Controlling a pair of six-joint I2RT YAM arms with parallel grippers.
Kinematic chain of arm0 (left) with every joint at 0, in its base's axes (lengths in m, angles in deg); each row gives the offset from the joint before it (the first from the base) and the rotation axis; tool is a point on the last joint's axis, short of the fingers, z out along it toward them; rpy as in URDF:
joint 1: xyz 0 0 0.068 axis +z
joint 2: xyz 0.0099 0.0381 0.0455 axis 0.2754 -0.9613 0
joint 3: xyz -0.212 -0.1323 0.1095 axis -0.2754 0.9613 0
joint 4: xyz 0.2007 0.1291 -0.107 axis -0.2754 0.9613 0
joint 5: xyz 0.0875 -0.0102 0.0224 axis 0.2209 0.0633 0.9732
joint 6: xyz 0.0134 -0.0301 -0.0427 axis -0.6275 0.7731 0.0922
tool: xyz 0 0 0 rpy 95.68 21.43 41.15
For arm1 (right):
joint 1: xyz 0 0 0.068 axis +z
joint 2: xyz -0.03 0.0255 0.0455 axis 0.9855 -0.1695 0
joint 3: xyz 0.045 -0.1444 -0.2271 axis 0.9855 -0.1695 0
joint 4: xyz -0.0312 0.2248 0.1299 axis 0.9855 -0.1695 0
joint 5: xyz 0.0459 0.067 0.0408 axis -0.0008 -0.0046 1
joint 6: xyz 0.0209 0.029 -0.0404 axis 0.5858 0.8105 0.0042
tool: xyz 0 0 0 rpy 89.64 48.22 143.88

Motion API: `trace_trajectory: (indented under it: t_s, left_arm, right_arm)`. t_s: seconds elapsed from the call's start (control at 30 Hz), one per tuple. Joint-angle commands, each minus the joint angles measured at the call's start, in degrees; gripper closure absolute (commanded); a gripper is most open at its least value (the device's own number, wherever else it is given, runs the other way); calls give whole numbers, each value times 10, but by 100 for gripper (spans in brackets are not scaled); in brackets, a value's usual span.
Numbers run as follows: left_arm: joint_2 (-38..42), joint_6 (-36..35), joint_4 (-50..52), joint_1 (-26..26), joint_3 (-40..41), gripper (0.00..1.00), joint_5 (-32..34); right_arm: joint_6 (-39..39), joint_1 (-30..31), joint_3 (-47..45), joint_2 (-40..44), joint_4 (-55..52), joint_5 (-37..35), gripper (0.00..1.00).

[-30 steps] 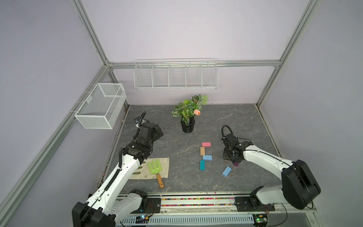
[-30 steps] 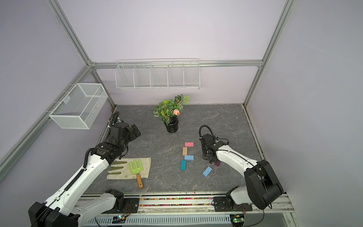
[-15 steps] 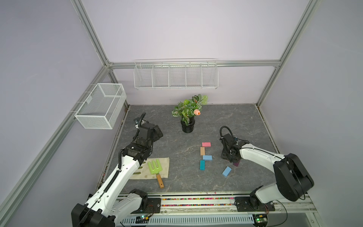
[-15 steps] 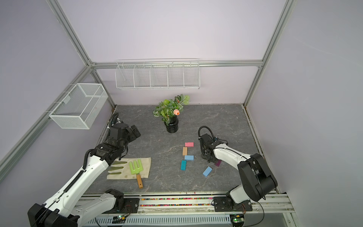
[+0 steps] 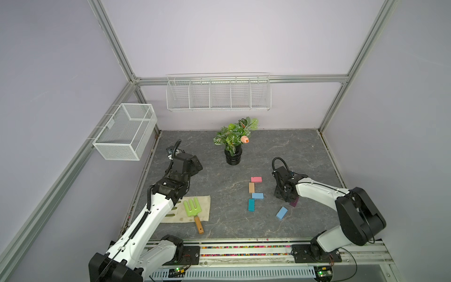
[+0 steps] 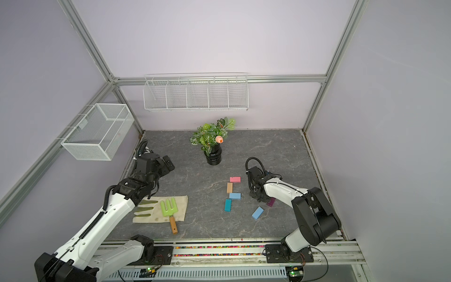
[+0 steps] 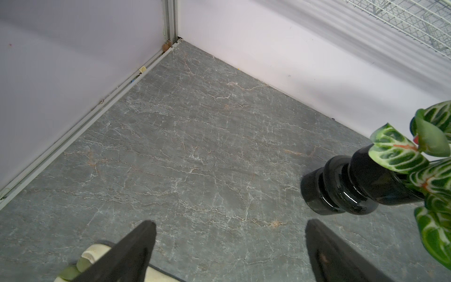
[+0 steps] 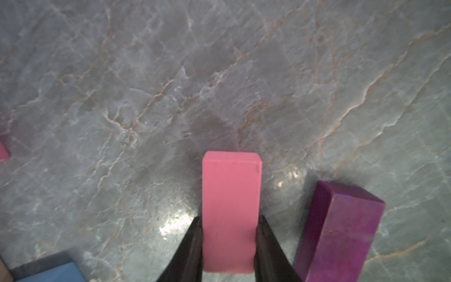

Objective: Assemble the number 8 with building blocks
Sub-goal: Pick up the building block from the center of the board, then assemble the building block at the center of the board.

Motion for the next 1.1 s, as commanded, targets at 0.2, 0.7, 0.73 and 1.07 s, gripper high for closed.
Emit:
trace_trajectory:
  t_s: [0.2, 0.7, 0.73, 1.07]
  left_arm:
    - [4, 15, 4, -4, 12, 0, 8]
    - [5, 16, 9, -3, 14, 0, 11]
    - [5, 17, 9, -3, 13, 1, 11]
    - [6, 16, 8, -3, 16, 0, 12]
  right_arm:
    - [-88, 7, 66, -1, -48, -2, 93]
    - [-135, 26, 117, -87, -28, 66, 93]
    - [-138, 28, 124, -95, -28, 71, 93]
    - [-159, 40, 166, -155, -35, 89, 93]
